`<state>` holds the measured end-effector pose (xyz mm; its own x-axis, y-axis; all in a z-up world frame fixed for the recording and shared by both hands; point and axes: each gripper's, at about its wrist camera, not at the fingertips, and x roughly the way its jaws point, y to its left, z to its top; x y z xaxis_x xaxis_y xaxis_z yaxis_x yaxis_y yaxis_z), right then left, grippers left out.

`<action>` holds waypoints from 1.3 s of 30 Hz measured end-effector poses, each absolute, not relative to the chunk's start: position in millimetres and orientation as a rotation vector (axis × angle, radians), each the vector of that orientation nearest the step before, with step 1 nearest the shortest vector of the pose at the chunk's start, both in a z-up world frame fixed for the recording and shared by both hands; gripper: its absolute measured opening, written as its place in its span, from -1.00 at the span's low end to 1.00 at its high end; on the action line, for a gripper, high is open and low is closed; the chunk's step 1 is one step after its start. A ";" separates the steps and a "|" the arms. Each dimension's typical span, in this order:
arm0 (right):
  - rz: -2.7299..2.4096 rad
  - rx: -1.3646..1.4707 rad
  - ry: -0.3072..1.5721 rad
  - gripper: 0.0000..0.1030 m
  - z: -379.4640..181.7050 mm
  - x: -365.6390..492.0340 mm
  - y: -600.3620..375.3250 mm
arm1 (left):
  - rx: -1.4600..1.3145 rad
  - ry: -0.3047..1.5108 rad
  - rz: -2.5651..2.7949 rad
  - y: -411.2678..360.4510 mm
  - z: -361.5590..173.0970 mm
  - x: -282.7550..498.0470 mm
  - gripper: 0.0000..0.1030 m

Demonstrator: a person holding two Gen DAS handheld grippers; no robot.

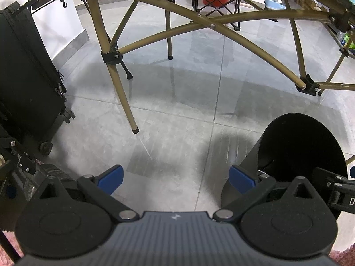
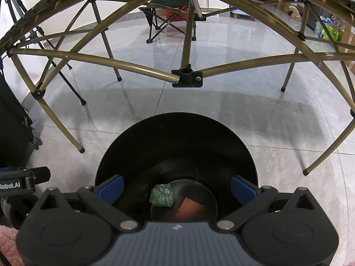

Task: Collect trash
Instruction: 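Move the right tool over the bin and release the pink sponge, then raise both tools back toward the table items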

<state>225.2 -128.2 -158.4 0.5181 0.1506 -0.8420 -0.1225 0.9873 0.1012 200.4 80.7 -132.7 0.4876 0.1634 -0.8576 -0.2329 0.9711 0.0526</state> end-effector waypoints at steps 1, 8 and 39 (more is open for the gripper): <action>0.163 0.031 1.011 1.00 -157.7 224.7 -128.5 | -0.075 1.031 0.240 80.5 -131.8 200.1 1.00; 0.153 0.042 0.986 1.00 -151.0 221.2 -135.8 | -0.093 1.001 0.234 79.6 -122.3 197.2 1.00; 0.143 0.034 0.431 1.00 -19.6 198.8 -188.0 | -0.113 0.584 0.217 63.4 11.6 203.6 1.00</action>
<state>198.8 -188.0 -19.6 0.8988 0.1449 -0.4137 -0.1306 0.9894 0.0629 203.6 63.4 11.6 0.8124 0.1705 -0.5577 -0.2344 0.9711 -0.0446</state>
